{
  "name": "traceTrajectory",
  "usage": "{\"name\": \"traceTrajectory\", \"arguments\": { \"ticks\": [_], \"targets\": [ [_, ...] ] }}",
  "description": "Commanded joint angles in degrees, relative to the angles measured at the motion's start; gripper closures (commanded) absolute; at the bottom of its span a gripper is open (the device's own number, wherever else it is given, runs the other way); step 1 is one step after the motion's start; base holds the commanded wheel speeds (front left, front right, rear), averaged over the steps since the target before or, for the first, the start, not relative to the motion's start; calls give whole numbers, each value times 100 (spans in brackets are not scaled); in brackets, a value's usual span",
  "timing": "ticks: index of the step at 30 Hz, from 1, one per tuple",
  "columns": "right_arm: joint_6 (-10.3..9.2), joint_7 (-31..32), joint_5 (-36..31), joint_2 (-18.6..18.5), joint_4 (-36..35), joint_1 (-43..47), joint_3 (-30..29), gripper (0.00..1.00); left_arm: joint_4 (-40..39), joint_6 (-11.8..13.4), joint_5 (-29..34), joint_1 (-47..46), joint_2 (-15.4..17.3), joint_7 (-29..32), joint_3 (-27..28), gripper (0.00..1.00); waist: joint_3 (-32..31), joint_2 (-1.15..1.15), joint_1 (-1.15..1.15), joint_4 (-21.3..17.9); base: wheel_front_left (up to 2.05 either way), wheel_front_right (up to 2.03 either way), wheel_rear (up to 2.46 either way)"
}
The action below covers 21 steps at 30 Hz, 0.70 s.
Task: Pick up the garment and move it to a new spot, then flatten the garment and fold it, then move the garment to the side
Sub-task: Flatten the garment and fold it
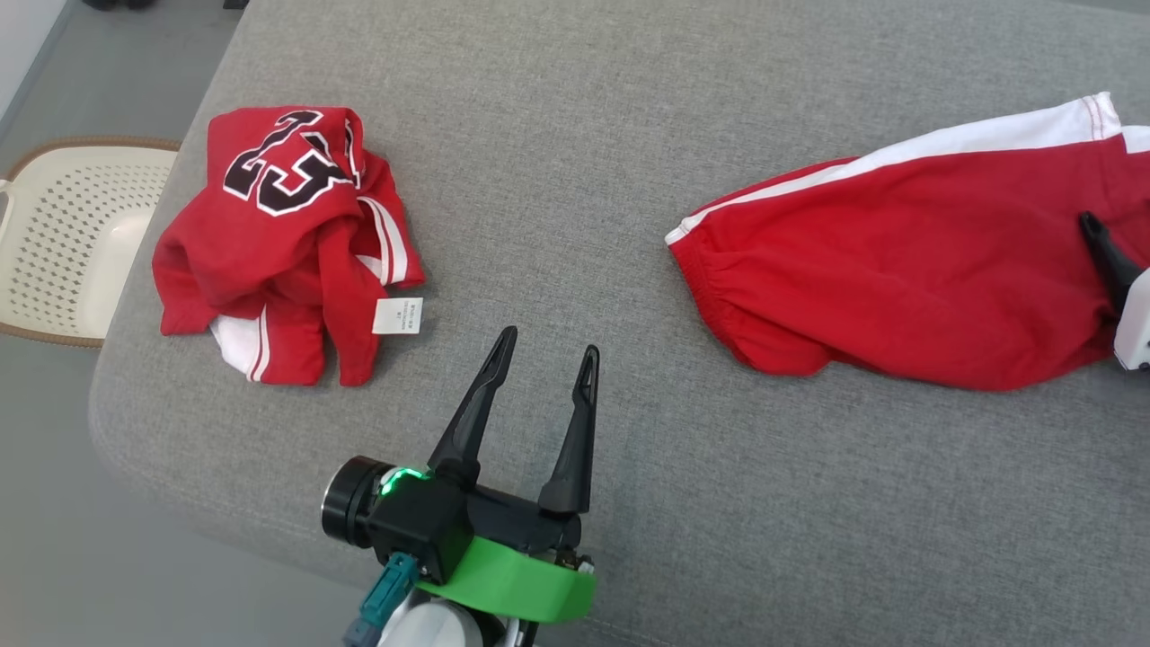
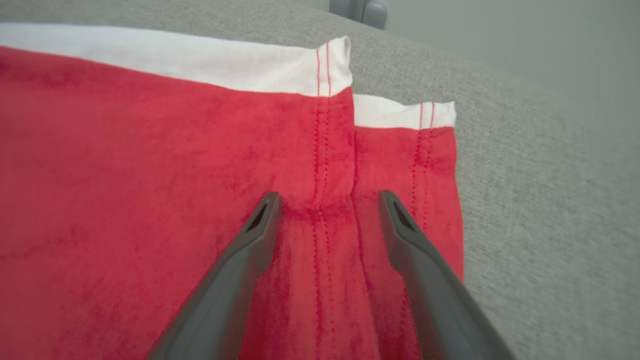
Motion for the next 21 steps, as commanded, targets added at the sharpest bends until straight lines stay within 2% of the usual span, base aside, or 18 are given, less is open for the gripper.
{"name": "traceTrajectory", "arguments": {
  "ticks": [1, 2, 5, 13, 21],
  "targets": [
    [0, -16, -3, 62, 77, -60, 44, 25, -21, 35, -24, 76, -9, -1, -12, 0, 118, 0, 0, 117, 0, 0, 0],
    [0, -11, 15, 80, 119, -47, 77, 55, -20, 50, -41, 72, -9, -1, -17, 0, 124, 0, 0, 113, 0, 0, 0],
    [-1, -33, 43, 148, 224, -65, 206, 100, 18, 92, -18, 29, -9, -1, -17, 0, 133, 0, 0, 67, 0, 0, 0],
    [-6, -418, -90, 71, 425, -296, 215, 100, 77, 83, 121, 2, -7, -2, 60, 0, 46, 0, 0, -216, 0, 0, 0],
    [-5, -486, -128, -67, 702, -285, -8, 100, 167, 43, 162, -17, -7, -2, 59, 0, 1, 0, 0, -462, 0, 0, 0]
  ]
}}
